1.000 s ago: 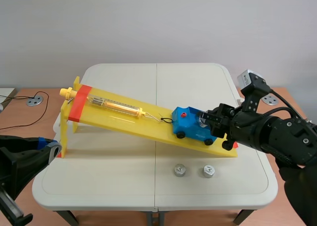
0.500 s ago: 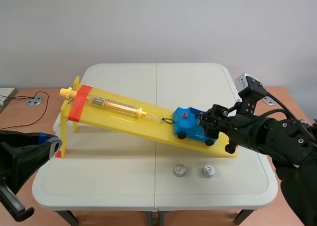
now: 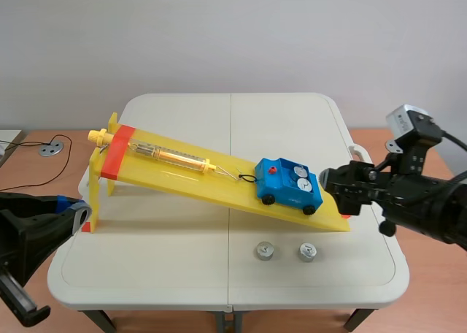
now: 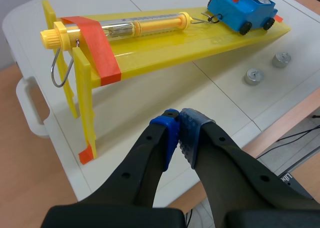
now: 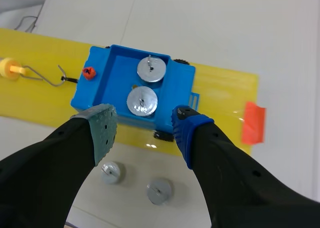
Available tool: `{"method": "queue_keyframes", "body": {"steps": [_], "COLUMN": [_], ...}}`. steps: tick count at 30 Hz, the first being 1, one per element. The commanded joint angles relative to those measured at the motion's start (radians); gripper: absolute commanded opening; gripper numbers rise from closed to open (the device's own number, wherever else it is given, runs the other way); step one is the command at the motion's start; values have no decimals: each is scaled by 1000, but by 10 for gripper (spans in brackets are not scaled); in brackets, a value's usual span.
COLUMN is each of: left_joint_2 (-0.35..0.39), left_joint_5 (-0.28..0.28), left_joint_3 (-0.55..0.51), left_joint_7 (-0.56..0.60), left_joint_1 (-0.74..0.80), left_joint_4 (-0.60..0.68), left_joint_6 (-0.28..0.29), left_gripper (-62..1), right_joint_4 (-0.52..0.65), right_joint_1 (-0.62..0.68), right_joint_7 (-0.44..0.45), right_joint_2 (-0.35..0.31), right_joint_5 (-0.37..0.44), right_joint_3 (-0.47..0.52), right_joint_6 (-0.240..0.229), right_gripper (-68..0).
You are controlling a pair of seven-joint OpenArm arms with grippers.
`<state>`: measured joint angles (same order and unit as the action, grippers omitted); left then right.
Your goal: Place the four metal weights on the blue cart on the ramp.
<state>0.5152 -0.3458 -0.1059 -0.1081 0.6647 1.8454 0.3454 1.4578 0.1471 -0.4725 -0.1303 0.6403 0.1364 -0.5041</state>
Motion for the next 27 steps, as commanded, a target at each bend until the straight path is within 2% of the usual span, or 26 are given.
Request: {"method": "queue_keyframes", "body": {"steps": [1, 2, 7, 10, 14, 17, 21, 27], "left_joint_2": [-2, -2, -2, -2, -2, -2, -2, -2], "left_joint_5": [-78, -78, -78, -78, -78, -78, -78, -78], "left_joint_3": [-15, -15, -15, -15, -15, -15, -15, -15], "left_joint_7": [88, 88, 88, 88, 88, 88, 88, 88], "left_joint_1": [-23, -23, -23, -23, -23, -23, -23, -23], "left_joint_4": [69, 69, 69, 69, 69, 69, 69, 69], "left_joint_6": [43, 43, 43, 43, 43, 43, 43, 43], "left_gripper": [-573, -573, -573, -573, -573, -573, -573, -573], "right_joint_4": [182, 209, 314, 334, 333, 333, 319, 264], "right_joint_1": [-2, 19, 111, 150, 169, 169, 165, 129], "right_joint_7": [100, 100, 80, 65, 67, 95, 160, 239], "right_joint_2": [-100, -117, -203, -242, -258, -257, -257, -249], "right_joint_5": [91, 90, 86, 86, 62, 10, -110, -233], "right_joint_3": [29, 33, 42, 41, 31, -4, -81, -171], "right_joint_6": [-103, -117, -129, -172, -170, -170, -167, -114], "right_gripper": [-409, -409, -409, -410, -410, -410, -410, -410]}}
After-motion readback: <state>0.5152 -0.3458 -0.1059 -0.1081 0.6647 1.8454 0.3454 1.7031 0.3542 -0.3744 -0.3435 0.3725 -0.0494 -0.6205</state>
